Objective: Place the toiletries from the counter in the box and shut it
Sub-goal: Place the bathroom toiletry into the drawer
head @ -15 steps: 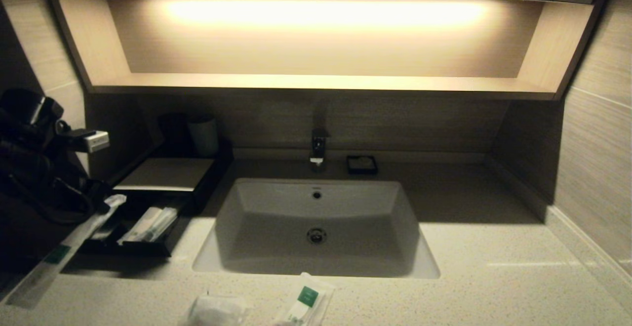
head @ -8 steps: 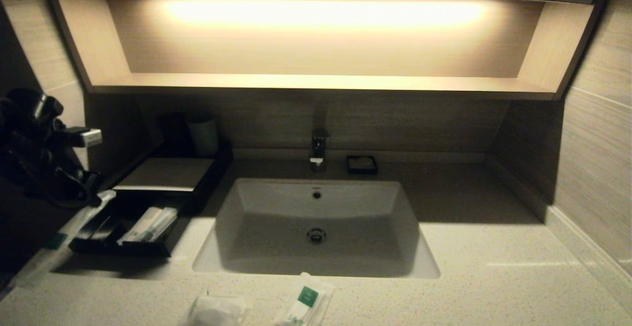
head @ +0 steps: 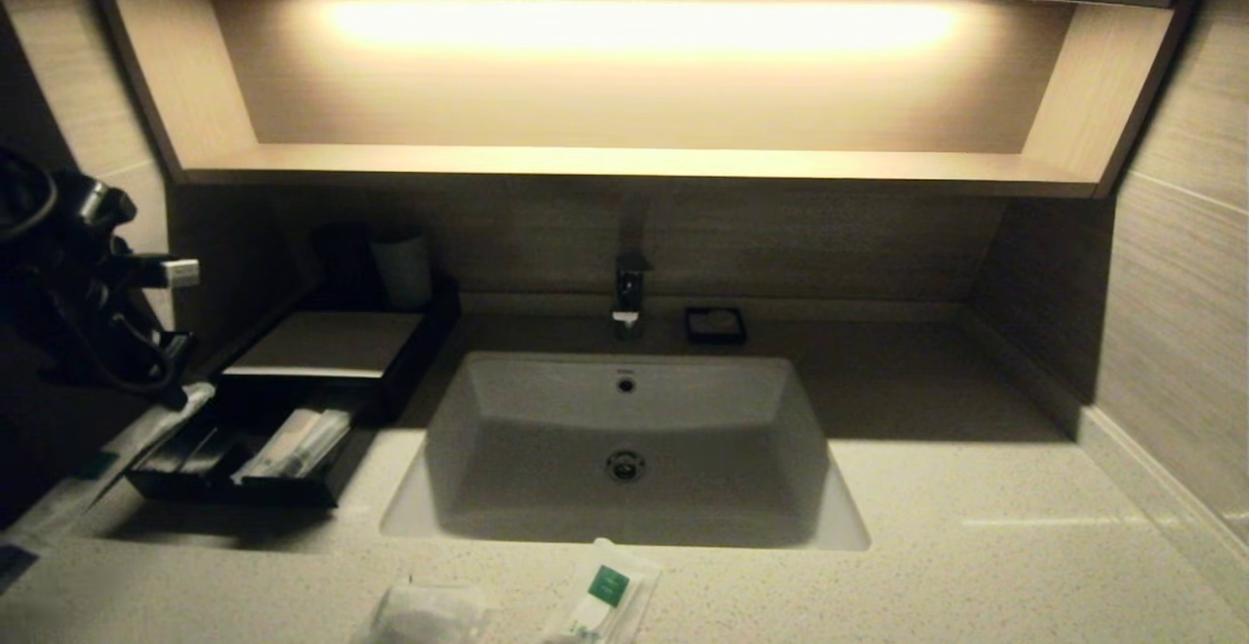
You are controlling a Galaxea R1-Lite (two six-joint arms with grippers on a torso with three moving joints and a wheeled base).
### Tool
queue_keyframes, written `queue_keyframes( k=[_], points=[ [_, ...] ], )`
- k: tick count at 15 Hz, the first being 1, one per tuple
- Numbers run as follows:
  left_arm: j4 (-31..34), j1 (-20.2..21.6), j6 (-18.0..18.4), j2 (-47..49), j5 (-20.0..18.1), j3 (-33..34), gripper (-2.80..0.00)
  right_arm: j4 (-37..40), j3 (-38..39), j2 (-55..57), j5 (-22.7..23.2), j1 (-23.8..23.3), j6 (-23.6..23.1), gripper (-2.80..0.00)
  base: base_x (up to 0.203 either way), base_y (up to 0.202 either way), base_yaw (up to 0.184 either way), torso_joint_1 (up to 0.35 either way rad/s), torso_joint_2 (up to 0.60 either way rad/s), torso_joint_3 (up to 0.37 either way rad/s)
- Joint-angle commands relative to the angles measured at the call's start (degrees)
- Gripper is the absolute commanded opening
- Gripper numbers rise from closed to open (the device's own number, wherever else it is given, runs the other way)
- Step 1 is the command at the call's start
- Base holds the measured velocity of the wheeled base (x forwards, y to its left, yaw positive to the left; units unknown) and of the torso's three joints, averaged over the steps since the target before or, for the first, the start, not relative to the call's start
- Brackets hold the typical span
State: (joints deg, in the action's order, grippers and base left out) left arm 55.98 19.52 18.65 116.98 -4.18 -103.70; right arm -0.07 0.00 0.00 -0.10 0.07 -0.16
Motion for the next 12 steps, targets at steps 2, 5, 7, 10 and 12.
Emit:
queue_keyframes(
  k=[2,5,7,10,12],
  points=[
    [3.5,0.0,0.2,5.1,-0.1,-4.5,-2.80,0.0,0.1,0.0,0.0,0.0,0.0,-2.80,0.000,0.000,0.000,0.000,0.00,0.000],
    [3.8,0.0,0.4,7.4,-0.3,-5.3,-2.80,0.0,0.1,0.0,0.0,0.0,0.0,-2.80,0.000,0.000,0.000,0.000,0.00,0.000],
    [3.7,-0.3,0.5,8.4,-0.5,-6.0,-2.80,0.0,0.1,0.0,0.0,0.0,0.0,-2.80,0.000,0.000,0.000,0.000,0.00,0.000],
    [2.5,-1.1,0.5,8.9,-0.7,-6.3,-2.80,0.0,0.1,0.0,0.0,0.0,0.0,-2.80,0.000,0.000,0.000,0.000,0.00,0.000],
    [1.7,-1.7,0.5,9.3,-0.7,-6.3,-2.80,0.0,0.1,0.0,0.0,0.0,0.0,-2.80,0.000,0.000,0.000,0.000,0.00,0.000]
  ],
)
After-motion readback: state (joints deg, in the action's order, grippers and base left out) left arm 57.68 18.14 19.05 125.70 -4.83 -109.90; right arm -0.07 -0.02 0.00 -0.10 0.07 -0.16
